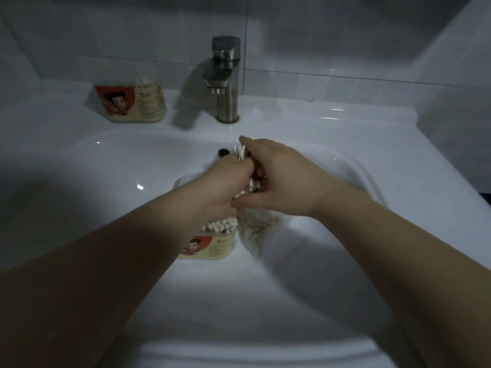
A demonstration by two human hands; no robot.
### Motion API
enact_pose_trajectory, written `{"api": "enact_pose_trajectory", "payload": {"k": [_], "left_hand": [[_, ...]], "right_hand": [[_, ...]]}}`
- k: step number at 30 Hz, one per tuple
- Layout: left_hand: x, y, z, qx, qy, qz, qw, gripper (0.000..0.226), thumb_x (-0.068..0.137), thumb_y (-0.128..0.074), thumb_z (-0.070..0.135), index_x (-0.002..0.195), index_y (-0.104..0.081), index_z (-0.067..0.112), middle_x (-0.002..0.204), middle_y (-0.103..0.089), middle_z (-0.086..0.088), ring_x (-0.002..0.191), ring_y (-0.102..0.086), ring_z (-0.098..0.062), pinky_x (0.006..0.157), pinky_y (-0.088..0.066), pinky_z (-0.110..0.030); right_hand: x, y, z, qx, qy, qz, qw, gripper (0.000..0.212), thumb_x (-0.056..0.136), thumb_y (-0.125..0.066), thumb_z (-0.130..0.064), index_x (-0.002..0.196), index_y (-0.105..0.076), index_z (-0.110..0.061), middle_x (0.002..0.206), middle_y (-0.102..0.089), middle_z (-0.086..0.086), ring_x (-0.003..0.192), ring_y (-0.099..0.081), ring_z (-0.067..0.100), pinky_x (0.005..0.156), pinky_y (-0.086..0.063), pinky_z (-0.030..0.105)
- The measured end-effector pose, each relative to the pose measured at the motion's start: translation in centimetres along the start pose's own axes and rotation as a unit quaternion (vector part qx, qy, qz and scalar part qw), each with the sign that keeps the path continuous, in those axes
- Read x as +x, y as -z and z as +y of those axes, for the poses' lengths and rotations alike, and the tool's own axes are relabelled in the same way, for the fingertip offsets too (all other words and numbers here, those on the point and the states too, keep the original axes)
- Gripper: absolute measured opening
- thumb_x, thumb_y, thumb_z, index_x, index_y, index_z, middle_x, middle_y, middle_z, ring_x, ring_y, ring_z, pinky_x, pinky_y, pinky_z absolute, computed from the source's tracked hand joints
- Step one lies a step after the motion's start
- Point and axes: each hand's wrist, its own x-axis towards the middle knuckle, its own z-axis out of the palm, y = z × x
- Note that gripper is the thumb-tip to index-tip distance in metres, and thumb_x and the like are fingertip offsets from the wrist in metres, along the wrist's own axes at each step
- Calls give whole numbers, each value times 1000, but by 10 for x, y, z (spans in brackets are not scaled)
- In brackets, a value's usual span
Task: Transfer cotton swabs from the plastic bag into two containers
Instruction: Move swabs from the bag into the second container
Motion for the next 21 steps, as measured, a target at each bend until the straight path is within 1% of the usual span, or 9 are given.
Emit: {"api": "enact_pose_trajectory", "payload": {"k": [2, 6, 8, 11, 14, 15, 16, 19, 21], "left_hand": [[0, 0, 1, -3, 0, 1, 1000, 29, 106, -45, 8, 82, -60, 12, 63, -65, -1, 62, -67, -12, 52, -52, -23], [-3, 0, 1, -3, -8, 1, 1000, 30, 106, -43, 5, 86, -64, 7, 68, -71, -7, 62, -73, -15, 51, -56, -24], [-4, 1, 1, -33, 4, -7, 999, 30, 105, -39, 2, 88, -64, 6, 66, -72, -7, 60, -73, -14, 49, -55, -23], [-2, 1, 2, -42, 27, -14, 999, 24, 106, -41, 6, 95, -62, 6, 75, -69, -9, 66, -70, -16, 54, -55, -26], [1, 1, -1, -35, 48, -32, 998, 13, 107, -45, 13, 109, -58, 11, 93, -53, -14, 79, -56, -19, 66, -52, -32], [2, 1, -1, -38, 51, -39, 997, 12, 107, -46, 15, 113, -56, 12, 96, -51, -14, 81, -55, -21, 68, -52, -33], [3, 1, -1, -38, 52, -44, 997, 12, 108, -47, 16, 114, -56, 10, 98, -52, -13, 83, -57, -22, 67, -52, -33], [2, 3, 0, -39, 57, -40, 997, 20, 105, -44, 8, 108, -64, 2, 97, -73, -16, 86, -74, -21, 64, -60, -30], [2, 6, 0, -36, 53, -43, 997, 24, 102, -42, 0, 101, -66, 2, 93, -76, -17, 84, -77, -21, 64, -62, -29]], "right_hand": [[0, 1, 1, 14, 7, 10, 1000, 102, 69, -74, -61, 152, -41, -11, 120, -60, -1, 107, -56, 13, 95, -46, 25], [-4, 3, -4, 52, -17, -26, 998, 127, 57, -75, -76, 158, -28, -14, 143, -48, -5, 125, -47, 6, 105, -38, 20], [-3, 3, -5, 37, -11, -26, 999, 123, 60, -76, -73, 158, -30, -13, 134, -50, -9, 119, -48, 4, 102, -37, 16], [-2, 6, -4, 37, -6, -9, 999, 95, 69, -84, -56, 146, -47, -14, 109, -54, -12, 94, -51, 3, 84, -39, 12], [-3, 11, -1, 32, -3, 9, 999, 56, 72, -85, -44, 114, -61, -17, 95, -64, -5, 85, -60, 14, 78, -50, 32], [-4, 12, -1, 29, -2, 13, 999, 55, 71, -86, -44, 114, -62, -18, 96, -66, -4, 87, -62, 15, 80, -51, 35], [-4, 12, -1, 27, -3, 12, 1000, 66, 70, -87, -45, 125, -61, -20, 104, -67, -4, 92, -62, 15, 85, -51, 32], [-5, 11, -1, 27, 19, -19, 999, 120, 64, -91, -49, 160, -24, -20, 130, -50, -9, 113, -49, 5, 97, -38, 12], [-4, 9, -3, -2, 38, -21, 999, 110, 65, -92, -45, 155, -36, -18, 132, -54, -4, 114, -54, 10, 100, -43, 20]]}}
